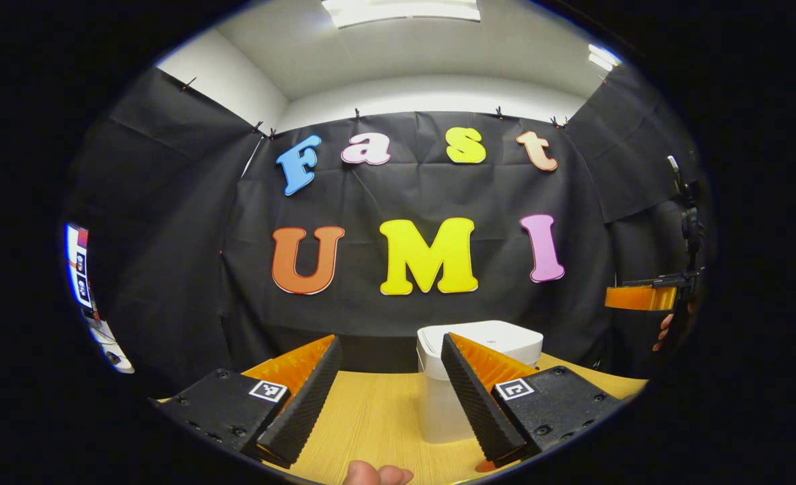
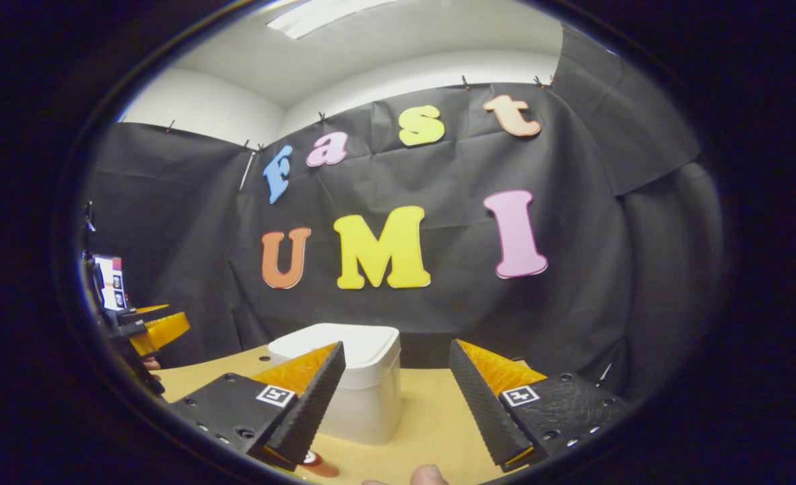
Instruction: Press the lid of the desktop garbage bin to open it, pick up the crumpled paper on the desktop and throw it into the bin, then pick up the pop can on the desktop and drop it into the bin, and finally close the garbage bin lid.
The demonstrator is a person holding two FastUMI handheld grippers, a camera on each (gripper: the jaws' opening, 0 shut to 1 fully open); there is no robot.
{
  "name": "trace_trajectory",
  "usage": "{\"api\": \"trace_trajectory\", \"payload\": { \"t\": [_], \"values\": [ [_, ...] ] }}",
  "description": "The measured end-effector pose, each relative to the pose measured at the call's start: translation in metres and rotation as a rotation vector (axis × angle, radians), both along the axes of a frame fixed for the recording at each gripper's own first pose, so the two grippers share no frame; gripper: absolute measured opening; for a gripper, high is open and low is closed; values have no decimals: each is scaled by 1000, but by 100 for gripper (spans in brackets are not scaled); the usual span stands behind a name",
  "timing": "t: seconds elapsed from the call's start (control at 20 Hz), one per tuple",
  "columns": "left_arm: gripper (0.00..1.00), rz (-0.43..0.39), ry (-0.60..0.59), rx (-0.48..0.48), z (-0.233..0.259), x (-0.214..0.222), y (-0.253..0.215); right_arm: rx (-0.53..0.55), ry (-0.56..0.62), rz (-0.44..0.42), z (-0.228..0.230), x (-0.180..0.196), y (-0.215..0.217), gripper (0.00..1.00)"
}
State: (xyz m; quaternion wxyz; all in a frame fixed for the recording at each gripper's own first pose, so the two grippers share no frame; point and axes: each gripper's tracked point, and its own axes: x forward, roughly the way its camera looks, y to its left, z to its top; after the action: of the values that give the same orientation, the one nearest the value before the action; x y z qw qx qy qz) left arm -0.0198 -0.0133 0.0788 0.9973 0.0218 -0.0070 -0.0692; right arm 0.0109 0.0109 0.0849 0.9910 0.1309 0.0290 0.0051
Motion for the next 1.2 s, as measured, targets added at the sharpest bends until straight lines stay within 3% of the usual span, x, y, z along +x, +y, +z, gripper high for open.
{"api": "trace_trajectory", "payload": {
  "t": [0.15,0.2,0.3,0.4,0.55,0.6,0.9,1.1,1.15,1.2],
  "values": [
    [96,3,43,-30,-17,2,-7,-34,53,51,-12,23,33,95],
    [96,10,48,-41,-18,3,-5,-47,58,61,-12,34,41,91],
    [96,30,52,-49,-20,6,2,-68,78,36,-15,58,44,46],
    [96,45,57,-44,-26,6,9,-82,97,76,-22,74,63,1],
    [96,53,67,-57,-30,4,15,-91,129,153,-28,92,94,0],
    [96,54,74,-62,-33,5,17,-86,124,156,-26,96,96,4],
    [100,76,95,-61,-44,4,35,-66,158,163,-37,120,110,0],
    [96,88,95,-56,-48,3,44,-18,202,191,-51,121,111,2],
    [100,86,97,-60,-51,2,44,-35,205,196,-50,120,111,1],
    [96,83,100,-65,-52,2,43,-76,207,183,-51,120,111,2]
  ]
}}
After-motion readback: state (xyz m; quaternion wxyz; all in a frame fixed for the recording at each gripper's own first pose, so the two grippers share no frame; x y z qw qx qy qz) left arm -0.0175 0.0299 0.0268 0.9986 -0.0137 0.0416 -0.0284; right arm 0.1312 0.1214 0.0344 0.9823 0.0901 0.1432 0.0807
